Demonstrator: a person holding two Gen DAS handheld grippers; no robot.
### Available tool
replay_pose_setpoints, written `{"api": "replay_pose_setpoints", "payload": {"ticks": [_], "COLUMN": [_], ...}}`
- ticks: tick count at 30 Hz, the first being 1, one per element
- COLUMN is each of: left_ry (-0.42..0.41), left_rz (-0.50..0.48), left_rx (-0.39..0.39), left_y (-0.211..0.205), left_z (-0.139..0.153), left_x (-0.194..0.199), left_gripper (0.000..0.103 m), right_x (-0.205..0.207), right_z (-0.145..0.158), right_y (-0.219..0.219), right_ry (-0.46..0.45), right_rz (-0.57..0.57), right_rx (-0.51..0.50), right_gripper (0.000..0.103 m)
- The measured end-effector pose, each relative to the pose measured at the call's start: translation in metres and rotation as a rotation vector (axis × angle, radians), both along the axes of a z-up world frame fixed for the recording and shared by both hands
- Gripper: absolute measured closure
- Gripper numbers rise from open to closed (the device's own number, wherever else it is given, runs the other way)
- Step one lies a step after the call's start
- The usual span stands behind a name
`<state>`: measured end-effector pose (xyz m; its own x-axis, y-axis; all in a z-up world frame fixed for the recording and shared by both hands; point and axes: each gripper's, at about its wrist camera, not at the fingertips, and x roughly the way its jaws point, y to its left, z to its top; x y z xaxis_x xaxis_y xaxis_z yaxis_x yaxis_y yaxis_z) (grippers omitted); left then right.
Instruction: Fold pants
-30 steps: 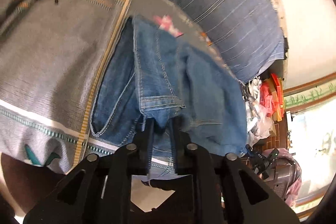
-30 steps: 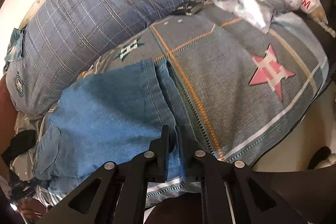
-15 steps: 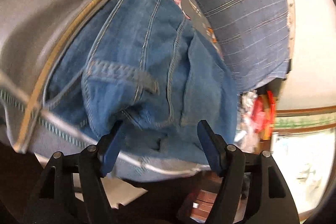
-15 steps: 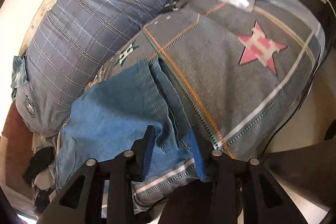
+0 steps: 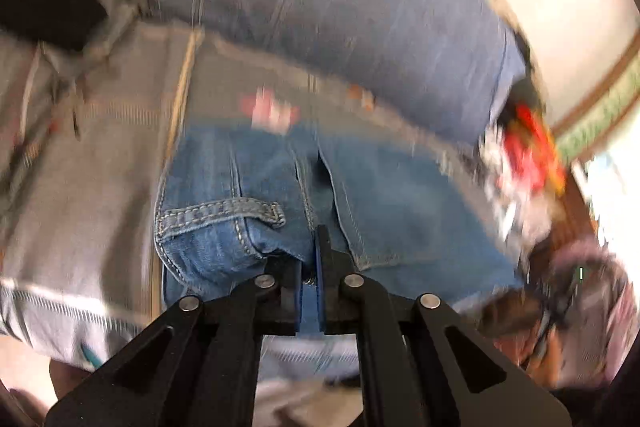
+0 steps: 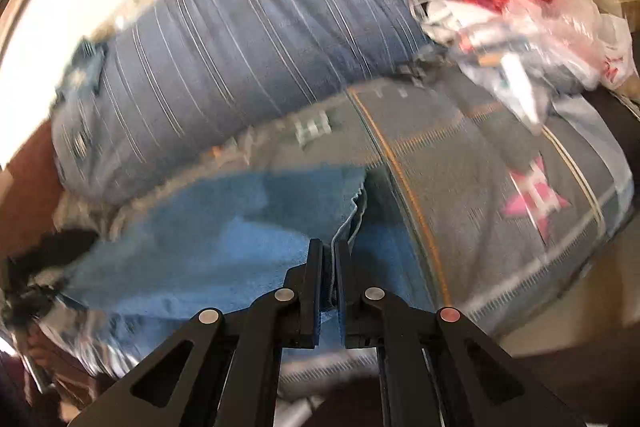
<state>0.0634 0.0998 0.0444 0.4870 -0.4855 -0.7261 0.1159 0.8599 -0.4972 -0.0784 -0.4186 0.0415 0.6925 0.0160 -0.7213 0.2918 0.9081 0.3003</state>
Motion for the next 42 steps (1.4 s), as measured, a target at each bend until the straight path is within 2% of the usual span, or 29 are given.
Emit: {"api": "replay_pose_setpoints", "payload": {"ticks": [3, 6, 8, 9, 11, 12, 13, 14, 15, 16, 17, 18, 20, 22, 24, 27, 28, 29, 30, 33, 35, 38, 40, 41, 42], "left_ry": [0.175, 0.222, 0.24, 0.238, 0.199, 0.156, 0.103, 0.071, 0.025, -0.014, -0.017, 0.005, 0.072, 0.153, 0.218, 0.322, 0.325, 0.321, 0.313, 0.237, 0.251, 0.293, 0.296, 0.288, 0.276], "left_rz": [0.009, 0.052, 0.034, 0.005, -0.045, -0.056, -0.041, -0.017, 0.033, 0.1, 0.157, 0.182, 0.2, 0.245, 0.236, 0.19, 0.163, 0.123, 0.086, 0.106, 0.122, 0.152, 0.164, 0.16, 0.158], "left_rx": [0.026, -0.032, -0.068, -0.096, -0.114, -0.104, -0.097, -0.094, -0.085, -0.066, -0.059, -0.084, -0.184, -0.164, -0.137, -0.172, -0.184, -0.186, -0.174, -0.04, -0.003, -0.014, -0.048, -0.065, -0.08], "left_y": [-0.001, 0.002, 0.006, 0.011, 0.017, 0.023, 0.031, 0.035, 0.043, 0.051, 0.057, 0.063, 0.071, 0.071, 0.058, 0.029, 0.023, 0.011, 0.0, -0.016, -0.016, -0.007, 0.003, 0.007, 0.011], "left_z": [-0.056, -0.072, -0.062, -0.052, -0.03, -0.015, 0.002, 0.01, 0.02, 0.027, 0.027, 0.024, 0.009, -0.011, -0.032, -0.058, -0.06, -0.056, -0.052, -0.045, -0.054, -0.071, -0.07, -0.067, -0.062], "left_x": [-0.005, -0.005, -0.007, -0.014, -0.019, -0.021, -0.02, -0.016, -0.008, 0.004, 0.017, 0.029, 0.058, 0.083, 0.1, 0.114, 0.116, 0.119, 0.12, 0.121, 0.124, 0.125, 0.119, 0.115, 0.115], "left_gripper": [0.099, 0.099, 0.095, 0.092, 0.081, 0.079, 0.068, 0.044, 0.029, 0.017, 0.017, 0.017, 0.017, 0.017, 0.017, 0.022, 0.045, 0.08, 0.088, 0.088, 0.089, 0.089, 0.089, 0.089, 0.089], "right_x": [-0.007, -0.011, -0.015, -0.016, -0.016, -0.012, -0.008, 0.002, 0.011, 0.026, 0.046, 0.064, 0.089, 0.114, 0.13, 0.142, 0.144, 0.146, 0.145, 0.134, 0.134, 0.14, 0.134, 0.132, 0.129], "right_z": [-0.042, -0.076, -0.081, -0.073, -0.054, -0.038, -0.029, -0.017, -0.014, -0.011, -0.013, -0.018, -0.031, -0.043, -0.054, -0.065, -0.067, -0.066, -0.061, -0.033, -0.035, -0.073, -0.075, -0.072, -0.067], "right_y": [-0.012, -0.025, -0.032, -0.034, -0.036, -0.037, -0.036, -0.035, -0.036, -0.038, -0.04, -0.042, -0.042, -0.05, -0.054, -0.054, -0.05, -0.047, -0.044, -0.047, -0.056, -0.07, -0.076, -0.076, -0.075], "right_ry": [0.127, 0.228, 0.233, 0.214, 0.173, 0.132, 0.102, 0.064, 0.05, 0.031, 0.019, 0.019, 0.04, 0.06, 0.098, 0.164, 0.178, 0.185, 0.176, 0.061, 0.054, 0.169, 0.13, 0.132, 0.133], "right_rz": [-0.053, -0.122, -0.144, -0.155, -0.165, -0.156, -0.152, -0.142, -0.134, -0.118, -0.094, -0.068, -0.056, -0.075, -0.074, -0.05, -0.037, -0.021, -0.004, -0.045, -0.065, -0.082, -0.104, -0.118, -0.143], "right_rx": [0.023, 0.038, 0.075, 0.069, 0.004, -0.026, -0.034, -0.035, -0.03, -0.008, 0.024, 0.052, 0.095, 0.134, 0.144, 0.12, 0.085, 0.044, 0.023, -0.021, -0.009, 0.006, 0.057, 0.075, 0.067], "right_gripper": [0.1, 0.1, 0.098, 0.095, 0.095, 0.094, 0.093, 0.086, 0.08, 0.067, 0.061, 0.061, 0.061, 0.061, 0.061, 0.064, 0.084, 0.1, 0.1, 0.1, 0.1, 0.1, 0.099, 0.09, 0.087]}}
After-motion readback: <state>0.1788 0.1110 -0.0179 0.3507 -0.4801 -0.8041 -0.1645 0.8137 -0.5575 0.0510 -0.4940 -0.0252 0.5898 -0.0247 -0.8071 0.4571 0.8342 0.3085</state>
